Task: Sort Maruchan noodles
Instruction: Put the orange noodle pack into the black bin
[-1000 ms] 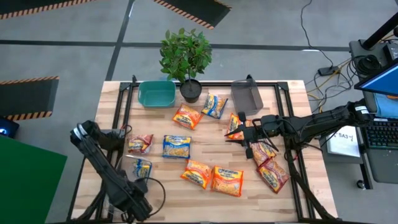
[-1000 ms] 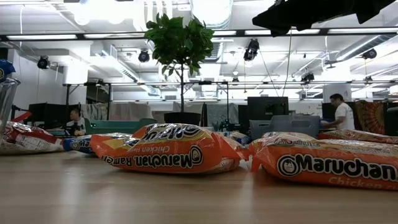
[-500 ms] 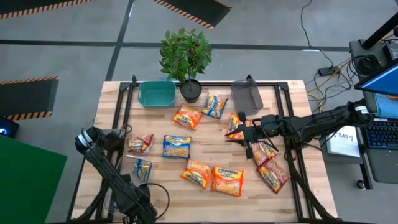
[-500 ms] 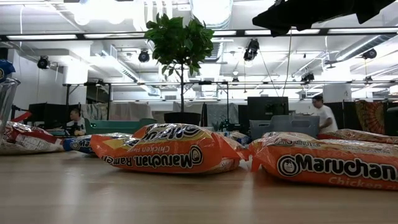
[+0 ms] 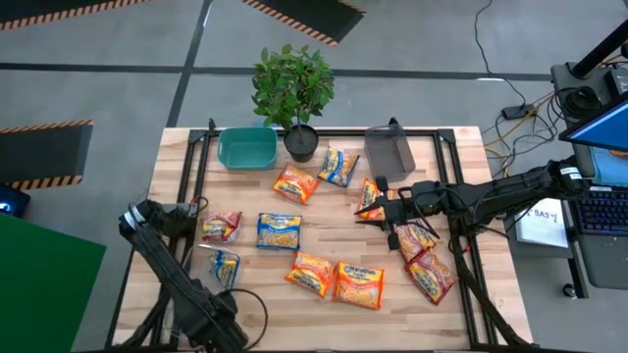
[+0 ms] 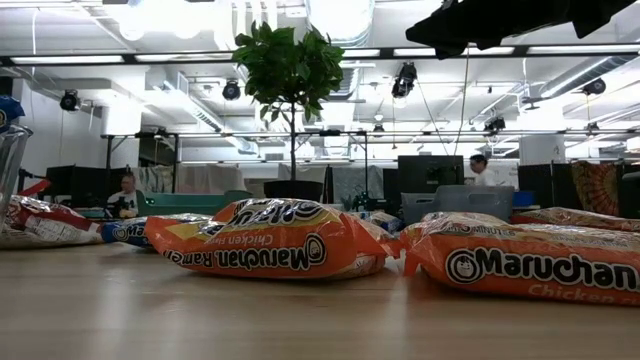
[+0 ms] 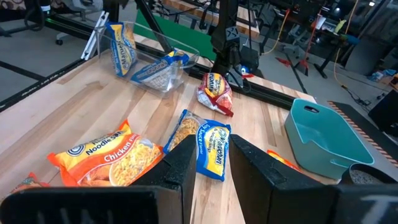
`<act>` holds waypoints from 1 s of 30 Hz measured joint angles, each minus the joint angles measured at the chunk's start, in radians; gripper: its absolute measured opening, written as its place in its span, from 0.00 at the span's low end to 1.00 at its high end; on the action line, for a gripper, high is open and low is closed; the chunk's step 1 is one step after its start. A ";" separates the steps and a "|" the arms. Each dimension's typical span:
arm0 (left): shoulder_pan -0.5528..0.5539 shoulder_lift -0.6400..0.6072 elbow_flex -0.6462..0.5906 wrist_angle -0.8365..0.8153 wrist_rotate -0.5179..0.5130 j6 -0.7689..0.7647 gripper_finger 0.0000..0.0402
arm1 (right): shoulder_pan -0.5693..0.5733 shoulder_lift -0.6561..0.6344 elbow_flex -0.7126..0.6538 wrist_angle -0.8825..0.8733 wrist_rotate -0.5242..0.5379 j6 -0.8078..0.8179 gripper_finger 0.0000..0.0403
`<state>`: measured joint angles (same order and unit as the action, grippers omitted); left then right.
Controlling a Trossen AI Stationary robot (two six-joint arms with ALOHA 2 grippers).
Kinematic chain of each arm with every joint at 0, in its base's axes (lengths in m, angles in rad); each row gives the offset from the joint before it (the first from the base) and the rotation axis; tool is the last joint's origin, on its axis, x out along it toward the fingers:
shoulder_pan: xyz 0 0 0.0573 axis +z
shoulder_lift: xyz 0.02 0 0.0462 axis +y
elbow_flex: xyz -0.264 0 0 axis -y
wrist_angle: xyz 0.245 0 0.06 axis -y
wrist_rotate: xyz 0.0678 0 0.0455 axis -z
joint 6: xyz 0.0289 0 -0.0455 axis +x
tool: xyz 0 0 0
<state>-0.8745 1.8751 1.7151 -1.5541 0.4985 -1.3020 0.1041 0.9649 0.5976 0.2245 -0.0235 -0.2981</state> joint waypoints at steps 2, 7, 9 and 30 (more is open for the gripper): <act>0.010 0.000 0.041 0.000 -0.068 -0.006 0.34 | 0.000 0.000 0.000 0.000 0.000 0.001 0.21; 0.065 0.000 0.134 0.031 -0.502 0.163 0.28 | 0.000 0.000 0.000 0.000 0.000 0.011 0.21; 0.096 0.000 0.163 0.074 -0.686 0.292 0.24 | 0.000 0.000 0.000 0.000 0.000 0.011 0.21; 0.412 -0.162 -0.093 0.226 -1.208 0.993 0.01 | 0.000 0.000 0.032 -0.063 0.101 0.120 0.06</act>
<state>-0.4629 1.7130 1.6219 -1.3277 -0.7094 -0.3086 0.1039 0.9646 0.6300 0.1615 0.0774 -0.1781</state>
